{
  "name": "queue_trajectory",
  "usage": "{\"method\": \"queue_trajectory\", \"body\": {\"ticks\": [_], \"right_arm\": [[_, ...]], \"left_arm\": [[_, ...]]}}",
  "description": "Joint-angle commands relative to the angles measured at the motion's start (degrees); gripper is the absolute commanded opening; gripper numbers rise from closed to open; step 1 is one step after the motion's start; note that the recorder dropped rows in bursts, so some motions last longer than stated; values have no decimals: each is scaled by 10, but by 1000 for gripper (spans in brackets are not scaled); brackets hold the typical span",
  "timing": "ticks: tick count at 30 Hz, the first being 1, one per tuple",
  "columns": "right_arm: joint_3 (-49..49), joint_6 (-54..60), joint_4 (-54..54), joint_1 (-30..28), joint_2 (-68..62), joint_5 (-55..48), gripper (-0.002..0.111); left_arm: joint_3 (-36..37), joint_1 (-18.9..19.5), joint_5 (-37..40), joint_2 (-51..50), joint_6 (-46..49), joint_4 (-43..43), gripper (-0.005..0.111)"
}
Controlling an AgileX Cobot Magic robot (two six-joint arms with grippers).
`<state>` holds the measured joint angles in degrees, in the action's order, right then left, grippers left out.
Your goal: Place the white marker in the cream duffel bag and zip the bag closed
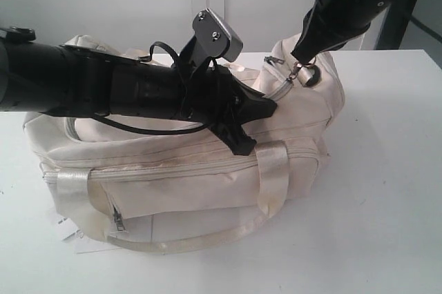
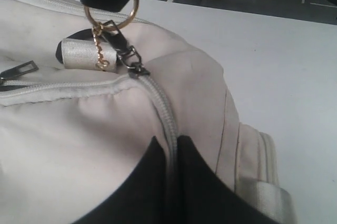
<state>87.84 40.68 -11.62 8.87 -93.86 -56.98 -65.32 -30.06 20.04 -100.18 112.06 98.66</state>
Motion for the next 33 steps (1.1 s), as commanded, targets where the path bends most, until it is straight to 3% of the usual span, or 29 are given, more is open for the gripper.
{"method": "queue_trajectory", "body": {"ticks": [1, 33], "right_arm": [[1, 7, 12, -15, -5, 44, 0], [1, 7, 14, -15, -39, 222, 0]], "left_arm": [[-1, -4, 12, 2, 81, 13, 0], [-1, -4, 41, 3, 88, 13, 0]]}}
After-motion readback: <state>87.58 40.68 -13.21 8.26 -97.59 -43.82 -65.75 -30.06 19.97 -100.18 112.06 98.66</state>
